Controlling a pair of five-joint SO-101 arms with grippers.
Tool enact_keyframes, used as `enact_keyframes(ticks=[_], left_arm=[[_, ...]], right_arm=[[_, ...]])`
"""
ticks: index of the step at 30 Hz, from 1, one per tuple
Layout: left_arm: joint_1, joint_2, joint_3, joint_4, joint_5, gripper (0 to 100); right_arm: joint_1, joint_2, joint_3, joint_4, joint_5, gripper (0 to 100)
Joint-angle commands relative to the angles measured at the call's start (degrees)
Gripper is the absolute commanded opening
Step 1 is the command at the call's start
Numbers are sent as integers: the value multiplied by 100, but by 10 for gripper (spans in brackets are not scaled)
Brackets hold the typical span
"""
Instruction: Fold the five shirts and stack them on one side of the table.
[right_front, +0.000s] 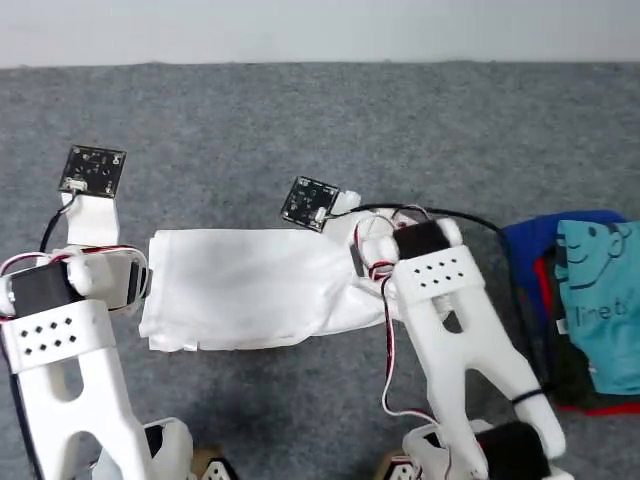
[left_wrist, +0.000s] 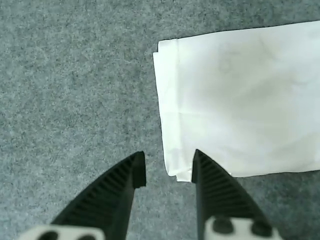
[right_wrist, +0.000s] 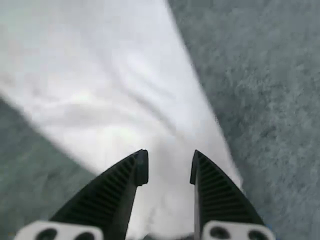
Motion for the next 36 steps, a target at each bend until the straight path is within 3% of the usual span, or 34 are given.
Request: enact_keyframes(ticks=[1, 4, 11, 17, 22, 26, 36], left_arm=[[-26, -114, -31, -70, -26, 156], [-26, -123, -31, -70, -26, 156], [-26, -123, -31, -70, -26, 156], [-26, -105, -31, -70, -26, 156], [-26, -97, -31, -70, -26, 156], [-26, -97, -31, -70, -26, 156], [-26, -97, -31, -70, -26, 156]], right_arm=[[48, -374, -255, 1473, -70, 139], [22, -505, 492, 1490, -70, 139], [84, -479, 1908, -119, -97, 139], [655, -435, 1960, -1051, -44, 139], [1200, -251, 1987, -1191, 703, 139], [1613, 136, 1952, -1851, 862, 139], [1675, 207, 1556, -1710, 870, 139]])
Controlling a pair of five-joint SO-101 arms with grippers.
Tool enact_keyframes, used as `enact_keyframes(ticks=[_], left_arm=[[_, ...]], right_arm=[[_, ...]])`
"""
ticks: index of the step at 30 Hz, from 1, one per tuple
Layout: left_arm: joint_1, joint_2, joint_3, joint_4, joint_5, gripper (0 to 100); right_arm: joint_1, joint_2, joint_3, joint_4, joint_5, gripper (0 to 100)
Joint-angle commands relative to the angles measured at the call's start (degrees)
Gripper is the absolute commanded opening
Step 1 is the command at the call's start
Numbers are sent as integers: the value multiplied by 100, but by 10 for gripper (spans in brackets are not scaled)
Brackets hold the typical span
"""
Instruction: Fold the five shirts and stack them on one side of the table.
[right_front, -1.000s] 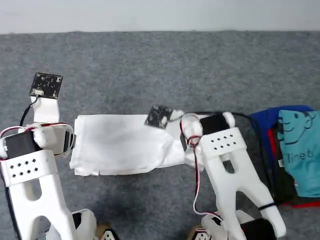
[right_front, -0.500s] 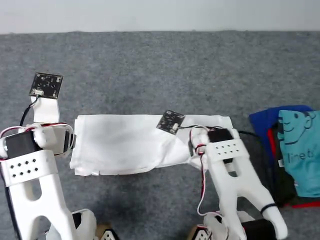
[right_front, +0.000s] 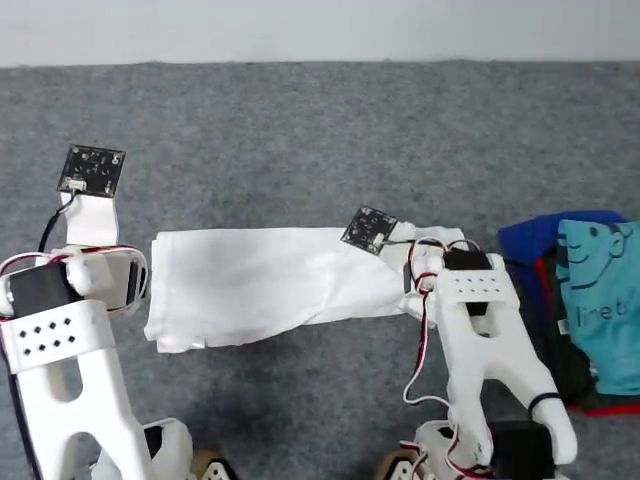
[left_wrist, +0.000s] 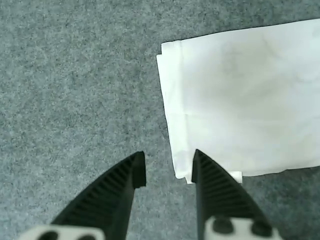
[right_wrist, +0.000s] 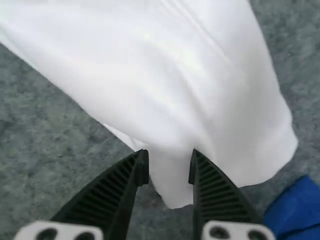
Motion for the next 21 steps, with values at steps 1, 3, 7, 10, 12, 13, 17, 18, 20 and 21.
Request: enact_keyframes(ticks=[1, 3, 7, 10, 12, 13, 17, 18, 20, 21], left_arm=[[-26, -97, -31, -70, -26, 156], [-26, -97, -31, -70, -26, 156], [-26, -97, -22, -70, -26, 156], [-26, -97, -22, -70, -26, 156], [-26, -97, -22, -70, -26, 156], [-26, -97, -22, -70, -26, 156], [-26, -97, -22, -70, -26, 156], [-26, -97, -22, -70, -26, 156], [-26, -97, -22, -70, -26, 156], [-26, -97, -22, -70, -26, 156]], right_arm=[[66, -22, -255, 409, 62, 139], [92, -22, -255, 945, 308, 139], [409, -4, -211, 1297, 923, 139], [760, 48, -167, 1015, 1002, 139], [892, 48, 9, 690, 1169, 139], [927, 48, 141, 462, 1266, 139], [884, 48, 800, -760, 1266, 139], [796, 48, 923, -954, 1187, 139], [646, -22, 1055, -927, 1125, 139], [602, -48, 1020, -673, 1125, 139]])
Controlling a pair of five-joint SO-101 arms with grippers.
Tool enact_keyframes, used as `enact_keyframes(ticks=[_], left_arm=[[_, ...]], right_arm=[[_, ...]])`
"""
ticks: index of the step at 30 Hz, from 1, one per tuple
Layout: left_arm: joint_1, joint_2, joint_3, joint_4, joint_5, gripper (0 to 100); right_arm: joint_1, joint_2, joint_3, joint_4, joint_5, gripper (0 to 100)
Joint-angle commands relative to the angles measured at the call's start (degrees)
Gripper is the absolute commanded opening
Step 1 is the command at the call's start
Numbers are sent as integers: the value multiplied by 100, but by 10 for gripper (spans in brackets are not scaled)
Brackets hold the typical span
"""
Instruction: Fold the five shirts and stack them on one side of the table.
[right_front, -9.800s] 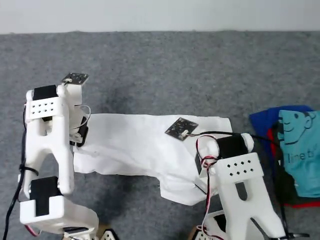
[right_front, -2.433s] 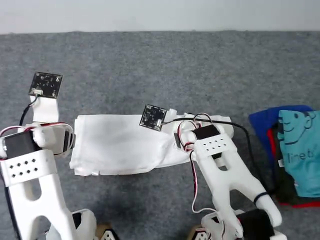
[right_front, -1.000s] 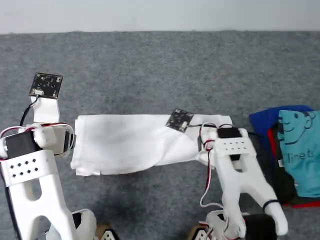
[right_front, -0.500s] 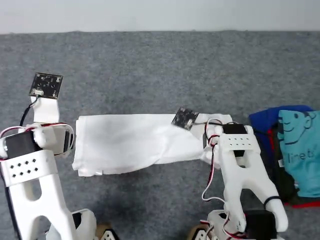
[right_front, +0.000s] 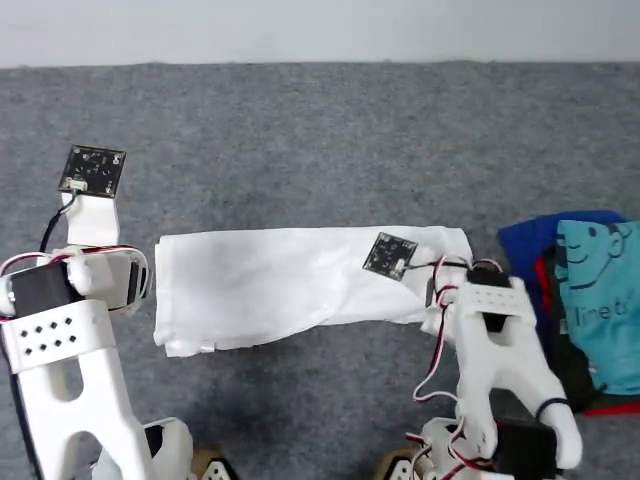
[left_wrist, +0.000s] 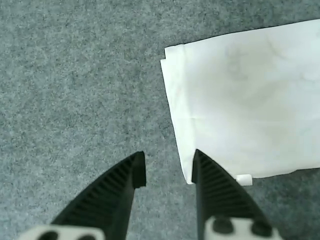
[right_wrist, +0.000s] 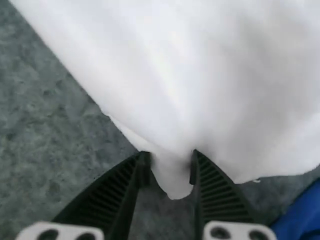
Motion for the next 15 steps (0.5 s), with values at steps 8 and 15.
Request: enact_keyframes(ticks=[8, 15], left_arm=[[-26, -97, -22, -70, -26, 156], [-26, -97, -22, -70, -26, 156]], right_arm=[[-374, -971, -993, 3371, 229, 139], [-365, -1086, -1451, 3345, -114, 139]])
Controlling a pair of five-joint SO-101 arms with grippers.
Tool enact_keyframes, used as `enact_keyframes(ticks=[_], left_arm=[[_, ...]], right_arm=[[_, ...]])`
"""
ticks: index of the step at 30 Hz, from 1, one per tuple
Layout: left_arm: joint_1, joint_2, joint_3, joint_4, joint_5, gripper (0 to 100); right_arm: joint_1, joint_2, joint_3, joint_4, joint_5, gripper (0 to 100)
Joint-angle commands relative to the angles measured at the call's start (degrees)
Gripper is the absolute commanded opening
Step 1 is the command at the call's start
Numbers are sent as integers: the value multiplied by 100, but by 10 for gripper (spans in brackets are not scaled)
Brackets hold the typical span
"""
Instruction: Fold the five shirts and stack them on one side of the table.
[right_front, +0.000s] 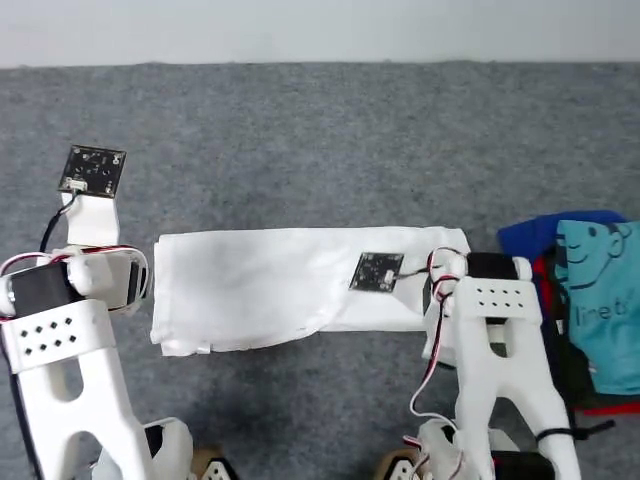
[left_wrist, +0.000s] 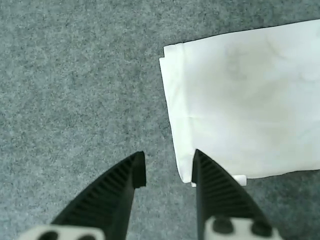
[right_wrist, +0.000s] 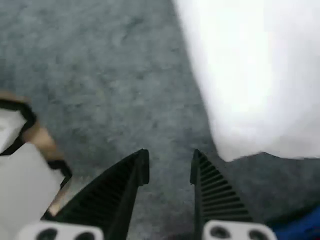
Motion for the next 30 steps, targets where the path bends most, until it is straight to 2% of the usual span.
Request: enact_keyframes(ticks=[1, 6, 11, 16, 20, 26, 30], left_arm=[[-26, -97, -22, -70, -26, 156], [-26, -97, -22, -70, -18, 159], [-26, -88, -22, -62, -9, 159], [-35, -79, -22, -70, 70, 160], [-35, 167, -31, -246, 633, 193], [-26, 2004, -119, -730, 1574, 207], [-26, 3235, -681, -695, 1855, 207]], right_arm=[[-48, -171, -246, -690, -703, 139], [-224, 4, -176, -2053, -2646, 142], [-233, 356, -185, -2316, -4352, 145], [-242, 558, -185, -2308, -4923, 199], [-242, 479, -185, -2316, -5081, 199], [-198, 198, -167, -2290, -5090, 199], [-198, 119, -167, -2290, -5090, 199]])
